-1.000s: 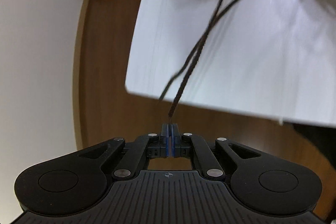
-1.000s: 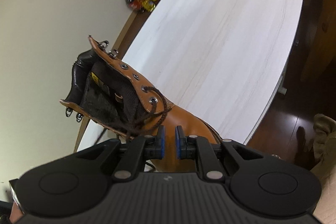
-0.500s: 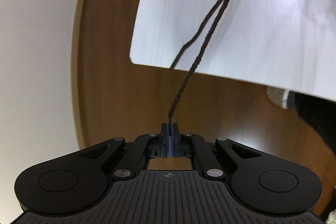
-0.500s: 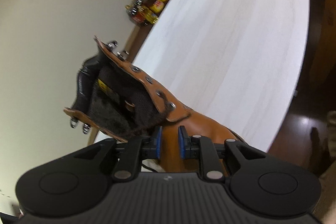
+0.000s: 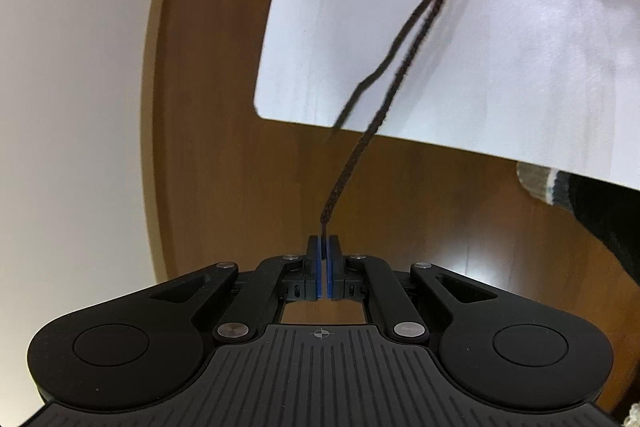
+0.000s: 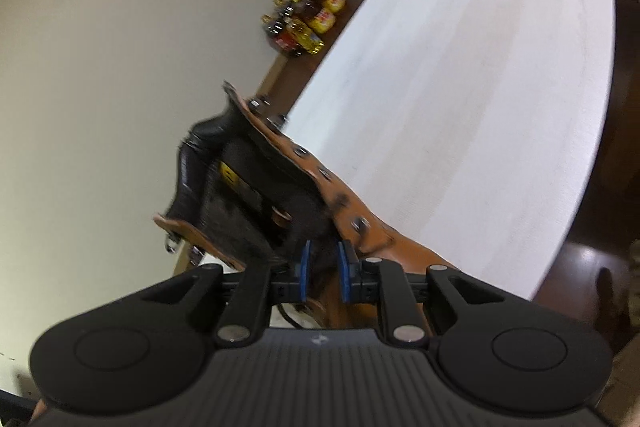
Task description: Lace up shoes with both hands
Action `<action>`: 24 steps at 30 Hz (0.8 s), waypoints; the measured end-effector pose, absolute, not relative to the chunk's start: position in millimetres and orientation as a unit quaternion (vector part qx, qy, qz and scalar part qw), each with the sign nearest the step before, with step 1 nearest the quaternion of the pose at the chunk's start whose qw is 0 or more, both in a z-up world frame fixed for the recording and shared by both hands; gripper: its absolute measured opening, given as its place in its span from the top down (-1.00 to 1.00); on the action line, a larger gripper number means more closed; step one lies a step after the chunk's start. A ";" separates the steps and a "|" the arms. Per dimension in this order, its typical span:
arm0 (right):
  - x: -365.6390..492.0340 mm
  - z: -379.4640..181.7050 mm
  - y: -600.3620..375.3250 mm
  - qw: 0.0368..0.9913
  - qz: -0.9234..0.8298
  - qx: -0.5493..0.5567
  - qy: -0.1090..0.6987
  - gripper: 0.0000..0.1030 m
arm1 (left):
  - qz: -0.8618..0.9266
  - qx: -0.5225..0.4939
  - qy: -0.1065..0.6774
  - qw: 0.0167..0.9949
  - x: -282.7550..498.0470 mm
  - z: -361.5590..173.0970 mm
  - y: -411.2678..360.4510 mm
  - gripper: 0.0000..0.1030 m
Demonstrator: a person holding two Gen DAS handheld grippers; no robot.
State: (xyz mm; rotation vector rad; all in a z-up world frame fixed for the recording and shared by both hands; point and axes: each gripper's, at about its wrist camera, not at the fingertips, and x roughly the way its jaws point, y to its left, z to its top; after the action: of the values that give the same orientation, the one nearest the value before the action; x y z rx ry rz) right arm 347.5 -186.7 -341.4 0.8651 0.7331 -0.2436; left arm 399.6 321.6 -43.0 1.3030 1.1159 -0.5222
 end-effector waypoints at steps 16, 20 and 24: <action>437.6 -371.8 8.0 0.880 0.128 0.002 0.458 0.61 | -0.226 0.489 0.457 0.708 469.5 -47.1 317.3 0.95; 470.5 -398.7 46.6 0.869 0.142 -0.110 0.462 0.61 | -0.241 0.437 0.467 0.730 481.6 -45.1 309.5 0.86; 485.4 -418.1 61.8 0.848 0.155 -0.166 0.479 0.62 | -0.262 0.395 0.478 0.740 480.7 -46.8 312.4 0.82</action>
State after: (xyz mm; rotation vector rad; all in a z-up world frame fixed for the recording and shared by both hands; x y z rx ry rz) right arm 485.4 61.8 -418.1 -0.3504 1.0100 0.3277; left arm 480.7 312.4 -46.8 0.8661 1.0477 -0.5750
